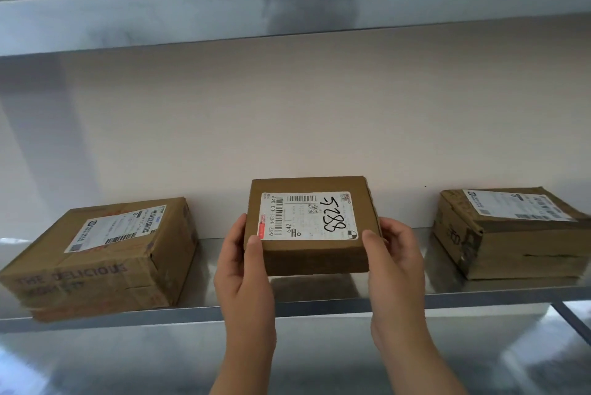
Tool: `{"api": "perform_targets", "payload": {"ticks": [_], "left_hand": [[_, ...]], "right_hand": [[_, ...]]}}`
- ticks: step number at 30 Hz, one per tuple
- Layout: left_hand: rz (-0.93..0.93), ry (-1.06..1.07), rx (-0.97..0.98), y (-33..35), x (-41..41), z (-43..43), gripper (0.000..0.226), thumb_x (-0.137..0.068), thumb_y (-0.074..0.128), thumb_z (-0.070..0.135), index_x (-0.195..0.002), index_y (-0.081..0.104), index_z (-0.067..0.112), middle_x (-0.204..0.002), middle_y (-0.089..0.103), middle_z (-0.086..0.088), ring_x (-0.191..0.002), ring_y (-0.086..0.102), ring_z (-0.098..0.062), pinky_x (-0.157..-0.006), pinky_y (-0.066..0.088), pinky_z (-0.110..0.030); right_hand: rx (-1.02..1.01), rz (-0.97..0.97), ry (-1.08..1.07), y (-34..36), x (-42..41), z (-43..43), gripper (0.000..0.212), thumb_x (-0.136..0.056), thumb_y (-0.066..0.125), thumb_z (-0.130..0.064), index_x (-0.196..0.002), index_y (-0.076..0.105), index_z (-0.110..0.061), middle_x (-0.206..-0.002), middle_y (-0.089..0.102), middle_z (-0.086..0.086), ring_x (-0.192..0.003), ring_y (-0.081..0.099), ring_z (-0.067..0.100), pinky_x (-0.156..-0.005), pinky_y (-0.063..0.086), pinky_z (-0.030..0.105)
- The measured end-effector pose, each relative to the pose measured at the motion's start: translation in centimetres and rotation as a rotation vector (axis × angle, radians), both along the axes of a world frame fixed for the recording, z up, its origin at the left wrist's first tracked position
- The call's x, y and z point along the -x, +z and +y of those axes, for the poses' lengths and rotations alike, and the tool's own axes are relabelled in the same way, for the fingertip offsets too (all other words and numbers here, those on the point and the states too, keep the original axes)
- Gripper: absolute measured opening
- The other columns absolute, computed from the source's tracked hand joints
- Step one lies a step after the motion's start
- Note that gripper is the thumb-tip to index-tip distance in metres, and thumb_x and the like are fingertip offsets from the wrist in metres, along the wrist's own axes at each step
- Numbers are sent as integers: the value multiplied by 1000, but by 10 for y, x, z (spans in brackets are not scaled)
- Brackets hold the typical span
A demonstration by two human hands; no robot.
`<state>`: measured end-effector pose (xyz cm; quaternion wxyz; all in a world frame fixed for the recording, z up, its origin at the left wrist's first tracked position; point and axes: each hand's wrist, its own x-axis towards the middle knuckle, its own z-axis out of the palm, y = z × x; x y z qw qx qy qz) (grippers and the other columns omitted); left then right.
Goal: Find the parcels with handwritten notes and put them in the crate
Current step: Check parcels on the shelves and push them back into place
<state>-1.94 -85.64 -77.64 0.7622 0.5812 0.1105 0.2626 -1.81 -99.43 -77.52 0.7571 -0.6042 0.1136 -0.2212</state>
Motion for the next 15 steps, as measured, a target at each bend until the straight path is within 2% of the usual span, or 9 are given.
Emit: {"api": "perform_targets", "payload": {"ticks": [5, 9, 15], "left_hand": [[-90, 74, 20, -5, 8, 0, 33, -103, 49, 16, -130, 63, 26, -118, 71, 11, -112, 67, -8, -78, 57, -14], [-78, 100, -3, -8, 10, 4, 32, -103, 47, 17, -129, 62, 30, -116, 70, 16, -112, 67, -7, -80, 59, -18], [38, 43, -2, -7, 2, 10, 31, -103, 49, 23, -130, 59, 35, -115, 64, 20, -110, 62, -5, -72, 51, -8]], "right_hand": [[-42, -117, -15, -1, 7, 8, 21, -96, 62, -16, -101, 60, -36, -96, 73, -23, -96, 70, -1, -71, 58, 18], [-32, -129, -15, -5, 6, 14, 22, -96, 62, -16, -102, 61, -37, -99, 73, -22, -98, 70, 2, -73, 58, 20], [-21, -28, 64, -11, -3, 16, 17, -99, 58, -21, -105, 60, -37, -96, 72, -24, -97, 68, 1, -67, 55, 13]]}}
